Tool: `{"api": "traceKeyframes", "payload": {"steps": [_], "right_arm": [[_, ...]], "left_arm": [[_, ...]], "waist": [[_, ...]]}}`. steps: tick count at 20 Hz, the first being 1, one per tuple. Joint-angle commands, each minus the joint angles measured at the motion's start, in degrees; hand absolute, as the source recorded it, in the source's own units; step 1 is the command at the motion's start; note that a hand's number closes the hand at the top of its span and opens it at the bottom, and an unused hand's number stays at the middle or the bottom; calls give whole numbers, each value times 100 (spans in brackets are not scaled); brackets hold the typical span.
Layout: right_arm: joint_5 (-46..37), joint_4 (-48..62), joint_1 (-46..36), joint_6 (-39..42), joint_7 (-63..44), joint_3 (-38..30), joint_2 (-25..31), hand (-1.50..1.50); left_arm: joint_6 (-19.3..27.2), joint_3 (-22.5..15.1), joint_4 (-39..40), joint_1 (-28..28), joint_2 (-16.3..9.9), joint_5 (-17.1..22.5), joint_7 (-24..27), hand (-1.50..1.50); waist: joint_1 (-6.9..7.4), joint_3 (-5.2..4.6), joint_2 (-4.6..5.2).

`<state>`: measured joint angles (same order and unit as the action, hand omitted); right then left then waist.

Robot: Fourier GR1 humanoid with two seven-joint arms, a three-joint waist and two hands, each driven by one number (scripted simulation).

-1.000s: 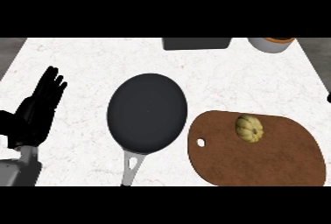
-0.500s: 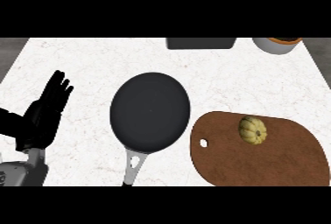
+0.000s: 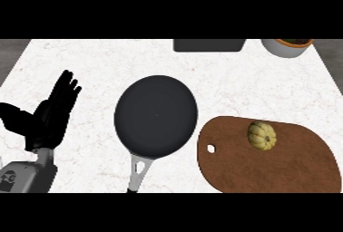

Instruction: Pick the squash from the cutting board and place it in the pan

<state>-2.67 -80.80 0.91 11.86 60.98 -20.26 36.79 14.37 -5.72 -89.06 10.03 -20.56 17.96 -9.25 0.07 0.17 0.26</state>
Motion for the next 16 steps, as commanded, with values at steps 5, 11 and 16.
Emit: {"api": "traceKeyframes", "payload": {"steps": [5, 11, 16], "right_arm": [[-1634, -337, 262, -746, 672, 515, 201, -150], [-3114, -1035, 661, -1306, -304, 1203, 183, -150], [-3518, -821, 915, -1612, 143, 972, 27, -150]], "left_arm": [[-108, 30, 66, -34, 41, -42, -75, 0], [53, 46, -13, 25, 173, -173, -100, 0], [52, 6, -476, -260, 221, -396, -307, 0]], "waist": [[-9, -16, -20], [-47, -20, -34], [-22, -15, -36]]}}
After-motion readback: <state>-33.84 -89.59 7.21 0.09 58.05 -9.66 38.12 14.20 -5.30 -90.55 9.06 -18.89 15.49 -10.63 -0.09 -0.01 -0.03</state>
